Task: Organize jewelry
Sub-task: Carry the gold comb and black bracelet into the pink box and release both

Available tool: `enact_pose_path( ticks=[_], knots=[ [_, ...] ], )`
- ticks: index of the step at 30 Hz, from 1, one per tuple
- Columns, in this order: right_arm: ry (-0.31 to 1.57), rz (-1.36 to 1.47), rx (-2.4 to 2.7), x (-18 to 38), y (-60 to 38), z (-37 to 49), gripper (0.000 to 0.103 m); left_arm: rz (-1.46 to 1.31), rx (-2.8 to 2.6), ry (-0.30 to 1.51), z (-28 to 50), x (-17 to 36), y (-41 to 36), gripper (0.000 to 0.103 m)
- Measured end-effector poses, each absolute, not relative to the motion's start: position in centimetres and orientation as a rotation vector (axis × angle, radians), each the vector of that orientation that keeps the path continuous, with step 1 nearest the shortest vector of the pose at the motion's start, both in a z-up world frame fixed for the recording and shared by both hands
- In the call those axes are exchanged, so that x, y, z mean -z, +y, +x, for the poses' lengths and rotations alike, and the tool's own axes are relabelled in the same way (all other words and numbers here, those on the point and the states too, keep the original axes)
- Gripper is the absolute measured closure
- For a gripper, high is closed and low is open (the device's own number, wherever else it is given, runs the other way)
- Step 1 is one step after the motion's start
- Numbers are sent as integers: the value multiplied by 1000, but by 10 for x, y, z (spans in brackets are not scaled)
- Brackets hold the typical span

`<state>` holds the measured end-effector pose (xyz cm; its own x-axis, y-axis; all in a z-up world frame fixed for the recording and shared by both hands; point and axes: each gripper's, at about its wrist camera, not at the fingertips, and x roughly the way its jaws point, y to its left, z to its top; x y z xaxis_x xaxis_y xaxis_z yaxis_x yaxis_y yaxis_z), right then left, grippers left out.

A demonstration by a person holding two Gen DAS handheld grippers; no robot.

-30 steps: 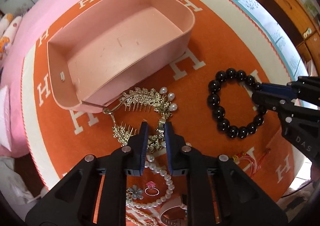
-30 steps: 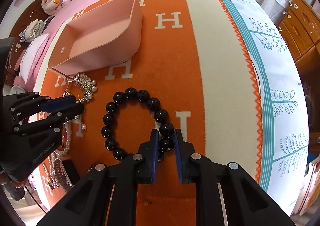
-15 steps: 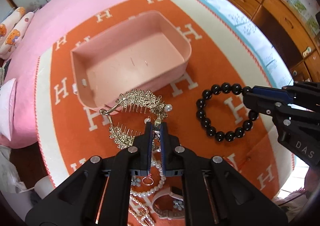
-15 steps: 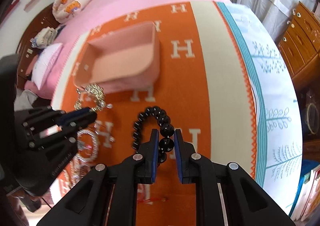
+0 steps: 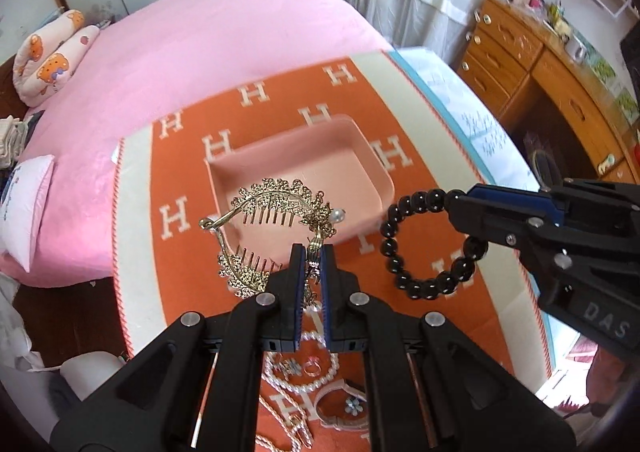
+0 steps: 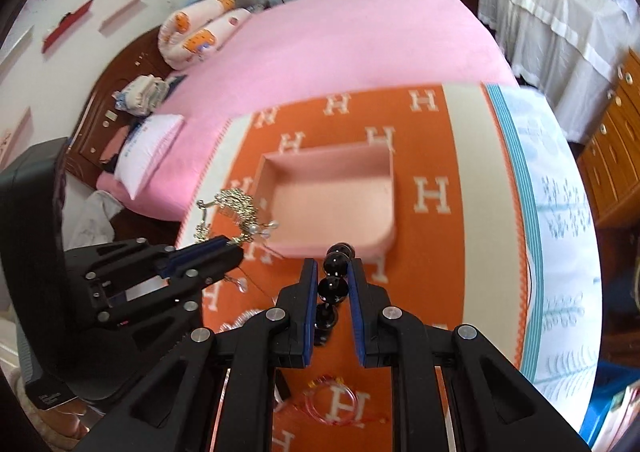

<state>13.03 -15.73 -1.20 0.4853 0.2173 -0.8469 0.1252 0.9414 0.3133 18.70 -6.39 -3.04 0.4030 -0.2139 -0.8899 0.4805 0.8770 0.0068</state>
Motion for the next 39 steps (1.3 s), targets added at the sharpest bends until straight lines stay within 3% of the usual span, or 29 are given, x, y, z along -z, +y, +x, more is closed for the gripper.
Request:
enact_pose_path(
  ticks=[8,20,25,31,33,35,39],
  knots=[
    [1015,338,-71,-21,-149,155,88,278,405,1047,232,27,-71,98],
    [1046,347,-23,-2,-158,184,88,307,344,1164,286,114,-90,98],
    [1056,348,-10,7,-164,198,88,268,338,1197,293,126,-85,98],
    [1062,349,-12,16,-165,219,88,242,380,1175,283,107,-70,85],
    [1063,352,-19,20,-164,226,88,233,375,1151,274,98,-60,77],
    [1069,353,-26,25,-162,235,88,213,355,1137,266,91,-49,62],
    [1088,340,-36,38,-154,253,88,151,310,1141,247,87,-20,57]
  ],
)
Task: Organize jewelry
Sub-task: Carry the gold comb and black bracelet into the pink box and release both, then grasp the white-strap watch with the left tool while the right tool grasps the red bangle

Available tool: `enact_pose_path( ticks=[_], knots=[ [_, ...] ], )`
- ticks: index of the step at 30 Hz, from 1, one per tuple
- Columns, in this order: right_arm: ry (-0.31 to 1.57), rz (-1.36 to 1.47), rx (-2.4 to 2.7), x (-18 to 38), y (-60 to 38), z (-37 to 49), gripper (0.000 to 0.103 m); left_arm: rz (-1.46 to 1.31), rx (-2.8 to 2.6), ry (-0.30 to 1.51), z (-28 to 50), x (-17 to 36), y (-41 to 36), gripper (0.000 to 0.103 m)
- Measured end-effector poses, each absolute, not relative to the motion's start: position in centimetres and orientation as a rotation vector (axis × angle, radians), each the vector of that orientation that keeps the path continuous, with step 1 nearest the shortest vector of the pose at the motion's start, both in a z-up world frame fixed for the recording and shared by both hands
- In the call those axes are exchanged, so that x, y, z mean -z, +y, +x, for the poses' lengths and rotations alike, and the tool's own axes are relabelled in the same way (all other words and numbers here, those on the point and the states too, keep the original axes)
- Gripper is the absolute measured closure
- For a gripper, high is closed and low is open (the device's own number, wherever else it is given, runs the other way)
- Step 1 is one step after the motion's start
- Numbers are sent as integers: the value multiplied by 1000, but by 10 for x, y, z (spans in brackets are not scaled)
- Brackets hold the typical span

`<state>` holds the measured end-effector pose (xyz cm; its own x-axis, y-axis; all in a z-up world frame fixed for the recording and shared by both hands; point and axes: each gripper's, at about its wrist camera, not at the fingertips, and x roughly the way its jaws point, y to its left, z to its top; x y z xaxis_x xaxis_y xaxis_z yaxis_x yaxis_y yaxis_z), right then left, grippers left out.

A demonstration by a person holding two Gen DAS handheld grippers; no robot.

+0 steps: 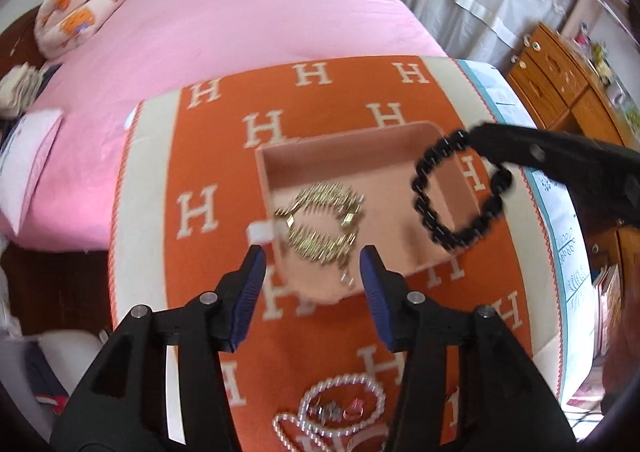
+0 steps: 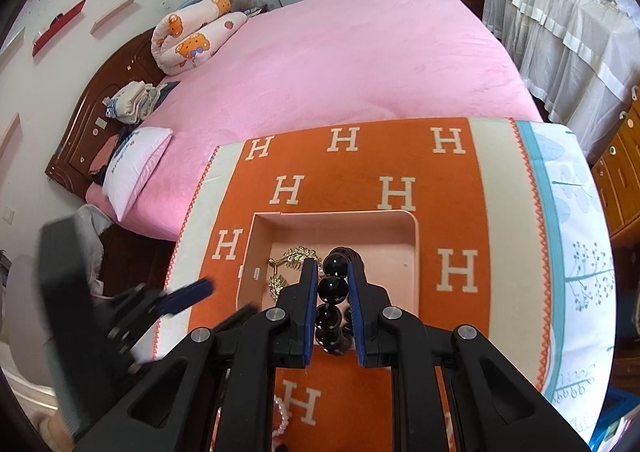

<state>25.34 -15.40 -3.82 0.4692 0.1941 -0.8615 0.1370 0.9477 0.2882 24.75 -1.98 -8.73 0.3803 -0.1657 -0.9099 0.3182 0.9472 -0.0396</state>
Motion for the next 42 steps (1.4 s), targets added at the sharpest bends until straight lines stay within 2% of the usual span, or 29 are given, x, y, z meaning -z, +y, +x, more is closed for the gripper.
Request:
enact_pose_path(
  ticks=[9,10,12,14,26,34,42],
  knots=[
    [1227,257,0,99,-139,286,86,26,227,1205,211,103,28,57],
    [1243,240,13,105,-140,287,85,24,223,1200,207,103,30,57],
    [1256,212,31,111,-140,284,67,29,211,1172,199,101,34,57],
    [1231,195,34,108,-142,276,63,31,215,1149,191,96,35,57],
    [1186,176,-32,73,-142,197,63,0,225,1123,157,62,30,57],
    [1197,174,-62,61,-140,127,63,-27,221,1153,121,59,34,57],
    [1231,148,-81,72,-127,71,63,4,214,1177,76,72,39,57]
  ],
)
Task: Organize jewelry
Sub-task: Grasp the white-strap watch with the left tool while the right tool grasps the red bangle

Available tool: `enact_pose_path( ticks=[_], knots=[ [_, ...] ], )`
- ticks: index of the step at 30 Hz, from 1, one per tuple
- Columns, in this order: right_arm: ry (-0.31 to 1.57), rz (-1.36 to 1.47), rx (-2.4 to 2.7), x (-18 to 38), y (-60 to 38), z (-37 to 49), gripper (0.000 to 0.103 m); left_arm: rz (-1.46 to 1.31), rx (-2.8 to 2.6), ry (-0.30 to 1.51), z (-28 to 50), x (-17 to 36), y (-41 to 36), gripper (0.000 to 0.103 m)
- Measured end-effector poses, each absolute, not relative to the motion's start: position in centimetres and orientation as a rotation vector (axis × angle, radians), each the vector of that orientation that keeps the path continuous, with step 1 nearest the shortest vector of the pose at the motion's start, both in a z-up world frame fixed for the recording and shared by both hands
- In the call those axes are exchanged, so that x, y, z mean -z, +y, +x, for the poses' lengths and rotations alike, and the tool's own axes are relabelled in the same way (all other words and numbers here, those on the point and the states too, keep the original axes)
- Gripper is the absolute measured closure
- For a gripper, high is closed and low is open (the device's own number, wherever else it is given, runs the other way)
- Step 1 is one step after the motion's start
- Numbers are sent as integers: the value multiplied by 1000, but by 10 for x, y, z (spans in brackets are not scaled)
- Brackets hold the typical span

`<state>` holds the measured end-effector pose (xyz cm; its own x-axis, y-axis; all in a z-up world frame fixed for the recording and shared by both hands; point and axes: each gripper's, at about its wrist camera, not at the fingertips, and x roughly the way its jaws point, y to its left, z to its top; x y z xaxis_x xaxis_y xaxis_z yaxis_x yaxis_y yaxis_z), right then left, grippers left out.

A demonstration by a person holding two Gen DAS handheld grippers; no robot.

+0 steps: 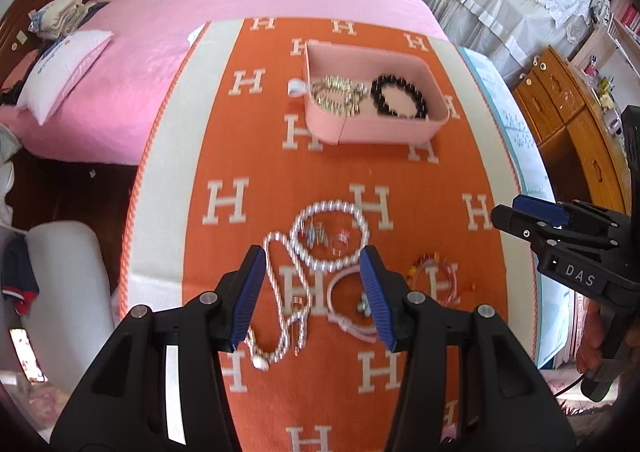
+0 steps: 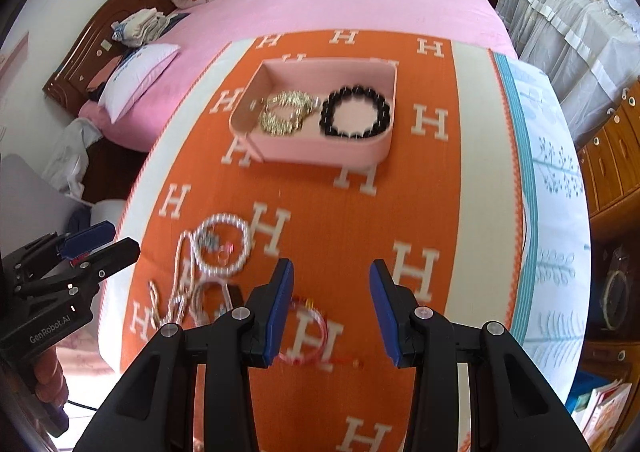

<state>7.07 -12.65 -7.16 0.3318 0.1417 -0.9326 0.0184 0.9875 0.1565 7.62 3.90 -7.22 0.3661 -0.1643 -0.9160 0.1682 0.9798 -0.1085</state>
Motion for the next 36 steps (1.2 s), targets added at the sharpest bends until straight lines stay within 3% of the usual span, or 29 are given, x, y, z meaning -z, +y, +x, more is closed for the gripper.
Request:
enact_pose_path(
  ticks=[19,27,33,36],
  knots=[
    [1293,100,-90,130,-112,36,63,-242,201,1324,29,146,44,57],
    [1309,44,-104,156,-102,39,64,-373,120,1346,35,165,47,65],
    [1302,-44,-99,170,-90,35,83,-411,67,1369,41,177,44,73],
    [1283,-97,-109,171,-84,31,85,-414,48,1381,44,181,40,75]
  ],
)
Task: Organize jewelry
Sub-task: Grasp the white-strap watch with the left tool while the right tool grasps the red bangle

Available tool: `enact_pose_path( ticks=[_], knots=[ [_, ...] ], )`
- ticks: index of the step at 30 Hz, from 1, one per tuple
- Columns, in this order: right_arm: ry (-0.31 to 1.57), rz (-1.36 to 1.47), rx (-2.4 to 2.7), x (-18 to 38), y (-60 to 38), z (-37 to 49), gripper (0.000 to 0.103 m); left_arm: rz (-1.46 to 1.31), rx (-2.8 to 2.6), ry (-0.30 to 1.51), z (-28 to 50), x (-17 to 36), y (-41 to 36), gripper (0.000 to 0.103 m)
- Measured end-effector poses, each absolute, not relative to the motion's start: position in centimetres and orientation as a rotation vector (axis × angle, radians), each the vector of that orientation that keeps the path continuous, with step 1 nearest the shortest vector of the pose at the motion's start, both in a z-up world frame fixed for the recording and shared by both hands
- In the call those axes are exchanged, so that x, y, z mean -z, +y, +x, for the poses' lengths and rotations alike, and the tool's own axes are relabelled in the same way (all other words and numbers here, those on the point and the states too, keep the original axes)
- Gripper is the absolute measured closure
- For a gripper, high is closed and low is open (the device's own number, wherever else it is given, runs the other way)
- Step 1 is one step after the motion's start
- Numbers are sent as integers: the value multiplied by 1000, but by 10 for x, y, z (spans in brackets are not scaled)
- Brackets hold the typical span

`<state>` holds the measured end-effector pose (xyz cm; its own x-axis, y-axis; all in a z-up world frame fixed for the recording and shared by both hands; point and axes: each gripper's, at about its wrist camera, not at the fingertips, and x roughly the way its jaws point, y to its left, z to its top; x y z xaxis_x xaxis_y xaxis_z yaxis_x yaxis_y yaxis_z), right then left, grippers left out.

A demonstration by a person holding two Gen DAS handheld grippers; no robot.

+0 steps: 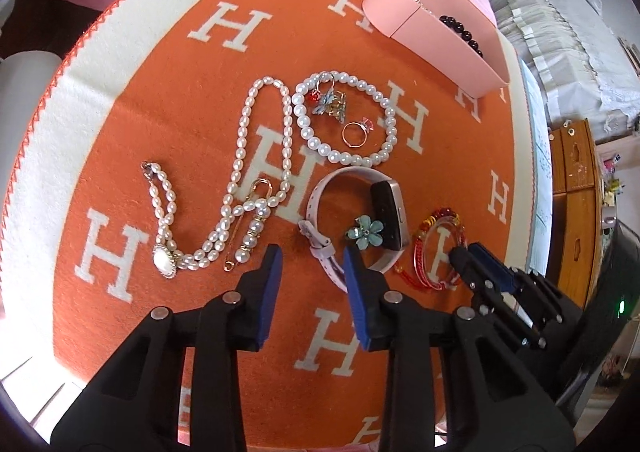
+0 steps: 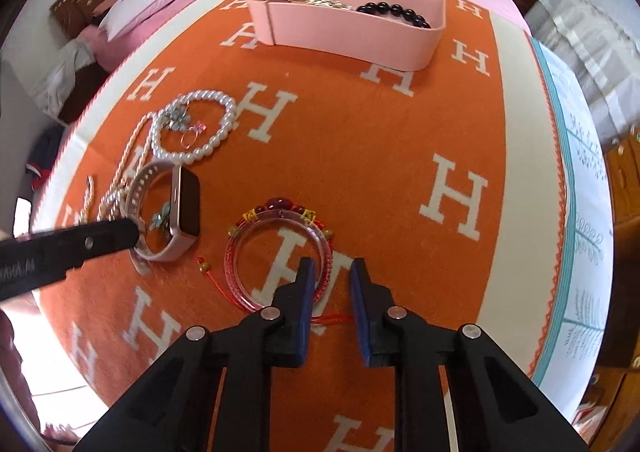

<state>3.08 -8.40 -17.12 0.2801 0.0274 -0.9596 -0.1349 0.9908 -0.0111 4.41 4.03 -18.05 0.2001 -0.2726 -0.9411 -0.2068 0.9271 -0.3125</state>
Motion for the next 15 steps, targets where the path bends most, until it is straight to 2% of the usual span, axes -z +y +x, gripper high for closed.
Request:
enact_pose_path(
  ticks=[5,8,15],
  knots=[
    [1261,-111,-120,171,-83,26,88,-417,5,1404,51,185,34,82],
    [1260,-109,-127,171,-85,24,95,-390,-10,1424,54,186,29,95],
    [1294,-7,-131,168,-100,21,98,-307,-22,1430,58,180,16,97]
  ],
)
